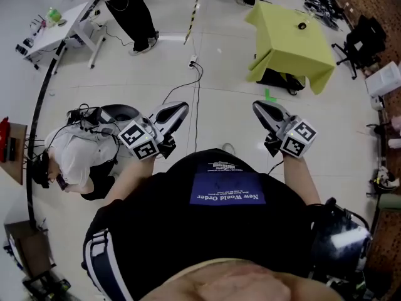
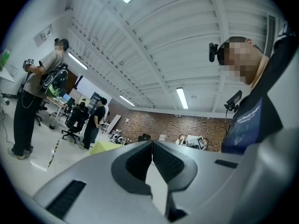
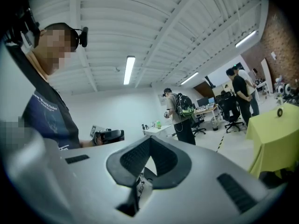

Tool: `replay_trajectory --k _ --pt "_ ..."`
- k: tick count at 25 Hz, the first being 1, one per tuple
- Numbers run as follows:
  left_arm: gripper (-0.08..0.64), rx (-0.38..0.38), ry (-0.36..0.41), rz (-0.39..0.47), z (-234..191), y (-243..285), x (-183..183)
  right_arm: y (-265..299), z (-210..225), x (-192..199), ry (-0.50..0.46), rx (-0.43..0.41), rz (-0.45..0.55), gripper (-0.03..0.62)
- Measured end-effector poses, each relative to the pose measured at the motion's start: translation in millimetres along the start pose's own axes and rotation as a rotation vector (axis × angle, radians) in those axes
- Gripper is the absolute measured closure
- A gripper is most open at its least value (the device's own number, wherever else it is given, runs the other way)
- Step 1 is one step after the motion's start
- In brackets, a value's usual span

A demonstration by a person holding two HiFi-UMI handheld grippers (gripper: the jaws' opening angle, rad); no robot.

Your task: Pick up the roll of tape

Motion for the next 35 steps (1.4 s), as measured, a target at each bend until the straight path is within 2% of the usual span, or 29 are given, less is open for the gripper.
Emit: replay_trajectory --k 3,9,12,16,20,25,30,35 --pt "0.554 -0.052 0.024 0.008 -28 38 -15 14 53 -16 -0.028 -0.052 -0.009 0.606" --pt "0.554 -0.138 0.02 0.064 -74 116 -51 33 153 -59 -0.069 -0.162 -0.055 0.606" --pt "0.554 -0.142 0.005 0.087 -97 147 -63 46 190 -73 -0.075 -0.186 -0.057 0.606" --pt "0.554 -0.135 0.005 0.047 -126 177 -64 61 229 -80 -0.063 -0.194 -0.056 0.606" --pt "0.554 -0.122 -0.026 0.05 -173 197 -74 85 271 -88 -0.039 -0.165 -0.056 0.606" --pt "0.554 -0.047 -0.021 0.042 -253 212 -93 137 312 -107 -0.058 -0.095 -0.051 0.606" --pt "0.554 0.038 0.009 0.008 -341 230 -133 193 366 -139 -0.036 0.009 -0.028 0.606" --pt "0.554 0.119 0.052 -0.047 -418 253 -166 240 411 -168 0.003 0.071 0.017 0.606"
Point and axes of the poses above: the fingertips, and each gripper's own axes: y forward along the fingers, z to its right, x out of its underside, the point moved 2 cm from there along -y, backward along the fingers, and after that the axes turned 9 degrees about -z, right-handed, at the moved point
